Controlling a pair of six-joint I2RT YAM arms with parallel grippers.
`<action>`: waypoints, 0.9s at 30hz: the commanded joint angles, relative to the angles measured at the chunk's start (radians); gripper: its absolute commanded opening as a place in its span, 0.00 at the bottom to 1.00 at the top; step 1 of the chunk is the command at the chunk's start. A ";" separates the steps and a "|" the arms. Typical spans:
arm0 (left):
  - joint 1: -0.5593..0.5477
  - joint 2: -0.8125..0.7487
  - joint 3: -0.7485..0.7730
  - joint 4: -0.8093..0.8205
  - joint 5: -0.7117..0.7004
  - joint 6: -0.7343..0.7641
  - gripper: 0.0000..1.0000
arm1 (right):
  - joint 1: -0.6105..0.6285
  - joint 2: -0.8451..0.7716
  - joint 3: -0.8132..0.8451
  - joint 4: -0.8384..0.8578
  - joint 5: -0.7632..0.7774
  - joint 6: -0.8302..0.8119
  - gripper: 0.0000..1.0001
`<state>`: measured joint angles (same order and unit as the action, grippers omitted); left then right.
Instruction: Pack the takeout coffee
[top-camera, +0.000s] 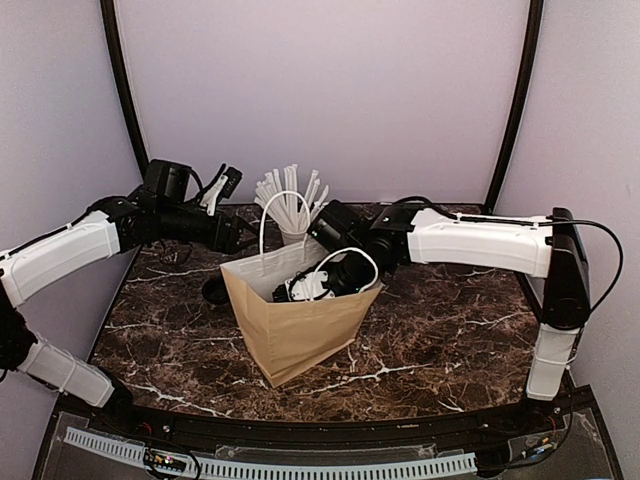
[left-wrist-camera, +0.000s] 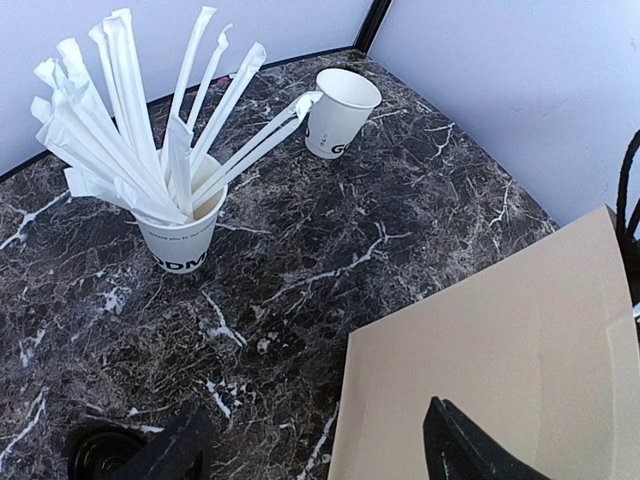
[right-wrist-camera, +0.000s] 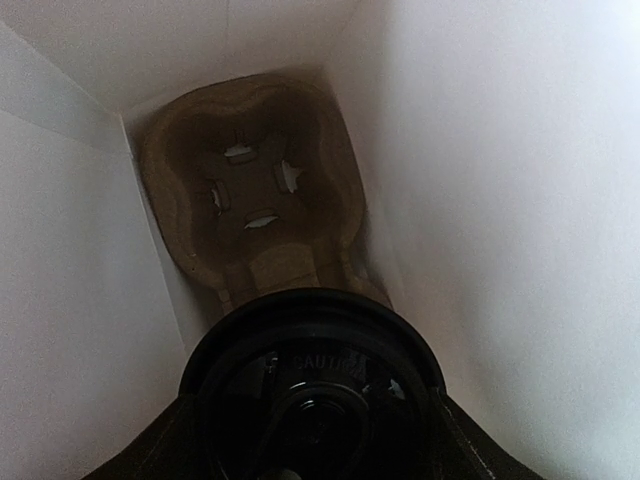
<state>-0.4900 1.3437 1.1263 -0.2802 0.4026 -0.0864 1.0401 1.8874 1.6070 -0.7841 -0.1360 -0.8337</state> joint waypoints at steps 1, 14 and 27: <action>0.001 -0.069 0.039 -0.062 0.005 0.024 0.76 | -0.002 0.037 0.005 -0.138 0.010 0.058 0.50; 0.001 -0.107 0.063 -0.137 0.109 0.034 0.77 | 0.000 0.025 0.266 -0.277 -0.035 0.131 0.98; -0.092 -0.085 0.211 -0.252 0.212 0.047 0.79 | 0.000 0.000 0.308 -0.303 -0.020 0.159 0.99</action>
<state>-0.5232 1.2488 1.2728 -0.4622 0.5865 -0.0647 1.0397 1.9102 1.8595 -1.0584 -0.1570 -0.6918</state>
